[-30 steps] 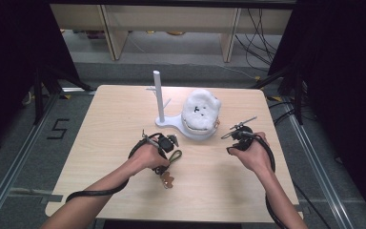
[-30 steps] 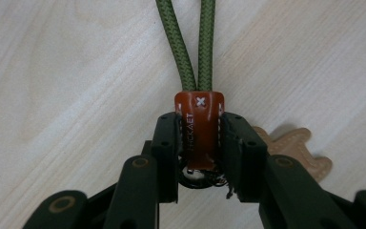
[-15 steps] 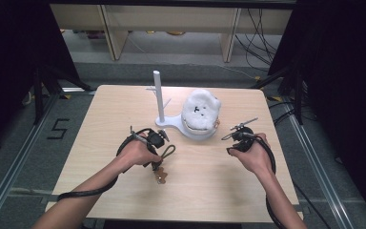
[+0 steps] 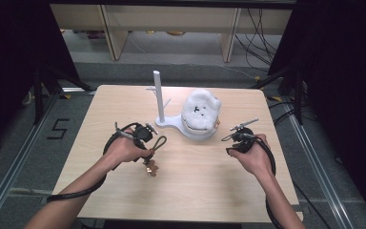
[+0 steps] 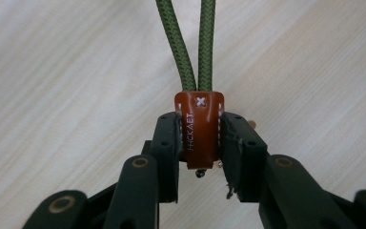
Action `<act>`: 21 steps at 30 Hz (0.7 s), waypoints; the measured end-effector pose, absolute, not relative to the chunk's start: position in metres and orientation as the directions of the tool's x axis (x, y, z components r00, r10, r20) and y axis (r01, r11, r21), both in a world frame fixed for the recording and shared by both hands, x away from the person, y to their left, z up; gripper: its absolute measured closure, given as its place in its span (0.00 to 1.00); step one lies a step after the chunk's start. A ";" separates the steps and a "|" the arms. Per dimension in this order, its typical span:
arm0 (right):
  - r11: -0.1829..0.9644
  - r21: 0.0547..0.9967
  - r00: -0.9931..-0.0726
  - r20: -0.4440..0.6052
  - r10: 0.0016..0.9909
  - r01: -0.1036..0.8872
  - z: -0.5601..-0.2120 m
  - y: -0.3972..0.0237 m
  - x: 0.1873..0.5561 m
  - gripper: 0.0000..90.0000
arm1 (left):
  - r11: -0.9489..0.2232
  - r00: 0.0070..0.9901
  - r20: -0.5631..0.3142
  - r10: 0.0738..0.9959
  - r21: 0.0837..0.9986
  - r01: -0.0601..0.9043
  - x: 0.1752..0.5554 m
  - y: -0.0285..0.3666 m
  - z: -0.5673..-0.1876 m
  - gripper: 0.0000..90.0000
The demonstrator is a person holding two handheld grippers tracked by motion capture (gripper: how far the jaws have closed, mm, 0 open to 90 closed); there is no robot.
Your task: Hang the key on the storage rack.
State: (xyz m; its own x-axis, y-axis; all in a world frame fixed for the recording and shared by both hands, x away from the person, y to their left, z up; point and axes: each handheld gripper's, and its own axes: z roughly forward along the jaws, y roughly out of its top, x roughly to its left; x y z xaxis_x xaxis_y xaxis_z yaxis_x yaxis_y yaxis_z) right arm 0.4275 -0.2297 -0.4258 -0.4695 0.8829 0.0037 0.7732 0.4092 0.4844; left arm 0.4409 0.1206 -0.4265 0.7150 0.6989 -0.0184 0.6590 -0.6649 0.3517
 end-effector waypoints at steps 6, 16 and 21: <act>0.402 0.495 -0.463 0.000 0.887 0.770 -0.426 -0.233 0.426 0.74 | -0.602 0.687 -0.010 0.727 0.473 0.643 0.439 0.136 -0.413 0.75; 0.397 0.497 -0.458 0.000 0.889 0.772 -0.429 -0.236 0.423 0.74 | -0.517 0.640 0.011 0.769 0.599 0.611 0.439 0.157 -0.400 0.75; 0.400 0.501 -0.462 -0.002 0.887 0.767 -0.429 -0.236 0.423 0.74 | -0.461 0.612 0.018 0.790 0.675 0.576 0.440 0.166 -0.393 0.75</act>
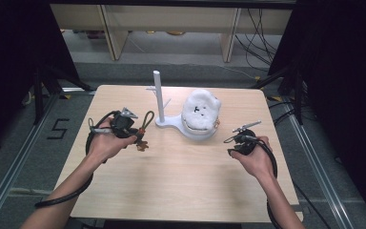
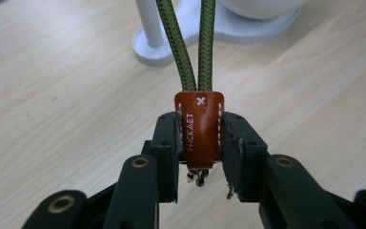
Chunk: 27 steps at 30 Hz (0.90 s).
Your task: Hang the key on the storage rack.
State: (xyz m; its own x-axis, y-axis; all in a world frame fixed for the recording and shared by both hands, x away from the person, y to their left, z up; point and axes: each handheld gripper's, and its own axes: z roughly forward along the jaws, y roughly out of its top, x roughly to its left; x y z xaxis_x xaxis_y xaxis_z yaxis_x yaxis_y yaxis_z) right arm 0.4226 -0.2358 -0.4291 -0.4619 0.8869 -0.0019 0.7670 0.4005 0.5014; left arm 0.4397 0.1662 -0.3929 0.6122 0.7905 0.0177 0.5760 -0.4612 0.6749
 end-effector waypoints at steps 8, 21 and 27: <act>0.394 0.510 -0.457 -0.001 0.890 0.765 -0.429 -0.236 0.421 0.73 | -0.426 0.594 0.023 0.804 0.719 0.549 0.440 0.177 -0.389 0.75; 0.406 0.531 -0.473 -0.011 0.881 0.743 -0.432 -0.237 0.420 0.73 | -0.360 0.568 0.018 0.823 0.790 0.496 0.445 0.185 -0.386 0.75; 0.401 0.535 -0.468 -0.011 0.884 0.744 -0.433 -0.237 0.419 0.73 | -0.349 0.561 0.030 0.827 0.811 0.470 0.449 0.186 -0.386 0.75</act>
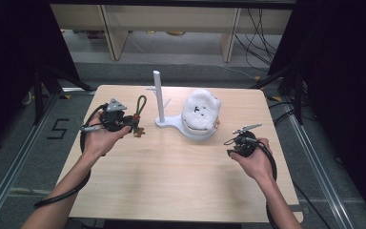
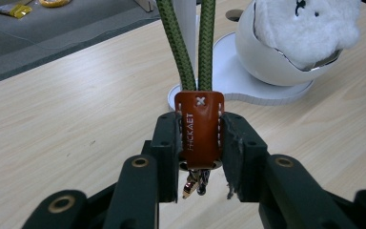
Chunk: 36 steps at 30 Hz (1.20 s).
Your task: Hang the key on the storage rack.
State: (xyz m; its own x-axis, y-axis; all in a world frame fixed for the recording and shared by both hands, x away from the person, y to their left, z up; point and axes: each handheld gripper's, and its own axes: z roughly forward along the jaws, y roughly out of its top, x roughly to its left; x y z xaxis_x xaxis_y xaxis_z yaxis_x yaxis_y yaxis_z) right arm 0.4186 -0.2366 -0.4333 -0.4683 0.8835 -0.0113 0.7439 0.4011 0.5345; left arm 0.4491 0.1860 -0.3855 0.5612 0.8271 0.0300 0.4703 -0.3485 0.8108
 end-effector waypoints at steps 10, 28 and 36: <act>0.404 0.536 -0.472 -0.012 0.881 0.741 -0.433 -0.237 0.418 0.72 | -0.314 0.553 0.028 0.833 0.847 0.430 0.455 0.185 -0.382 0.75; 0.396 0.541 -0.465 -0.012 0.885 0.742 -0.433 -0.236 0.417 0.72 | -0.295 0.547 0.022 0.837 0.860 0.416 0.472 0.179 -0.382 0.75; 0.383 0.534 -0.454 0.002 0.891 0.754 -0.433 -0.236 0.417 0.72 | -0.284 0.543 0.012 0.840 0.861 0.421 0.479 0.177 -0.385 0.75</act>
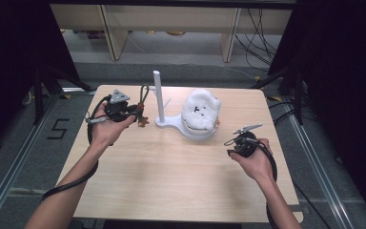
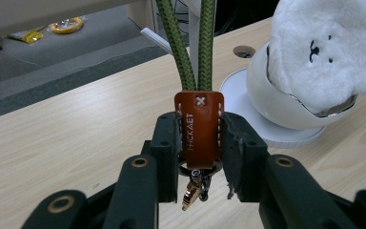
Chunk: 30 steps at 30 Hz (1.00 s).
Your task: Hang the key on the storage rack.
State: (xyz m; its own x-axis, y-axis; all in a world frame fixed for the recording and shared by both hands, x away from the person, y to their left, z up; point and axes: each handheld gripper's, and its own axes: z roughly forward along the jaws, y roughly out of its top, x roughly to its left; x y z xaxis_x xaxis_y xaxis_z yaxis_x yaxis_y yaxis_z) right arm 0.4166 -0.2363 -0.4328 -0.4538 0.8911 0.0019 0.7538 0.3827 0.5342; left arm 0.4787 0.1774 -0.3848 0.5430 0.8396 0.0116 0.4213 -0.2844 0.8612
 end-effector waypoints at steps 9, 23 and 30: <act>0.383 0.537 -0.455 0.002 0.891 0.752 -0.433 -0.237 0.417 0.72 | -0.277 0.542 -0.002 0.841 0.858 0.433 0.483 0.176 -0.388 0.75; 0.399 0.541 -0.466 -0.014 0.885 0.740 -0.432 -0.238 0.417 0.72 | -0.261 0.544 -0.033 0.838 0.851 0.455 0.486 0.174 -0.393 0.75; 0.395 0.541 -0.462 -0.012 0.887 0.743 -0.433 -0.238 0.417 0.72 | -0.251 0.543 -0.047 0.838 0.851 0.461 0.489 0.171 -0.395 0.75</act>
State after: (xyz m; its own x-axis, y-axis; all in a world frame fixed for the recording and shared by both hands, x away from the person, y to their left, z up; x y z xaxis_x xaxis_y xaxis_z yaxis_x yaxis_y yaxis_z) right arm 0.4171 -0.2381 -0.4333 -0.4625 0.8866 -0.0117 0.7426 0.3945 0.5411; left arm 0.4888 0.1708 -0.3950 0.5430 0.8384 -0.0467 0.4612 -0.2513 0.8510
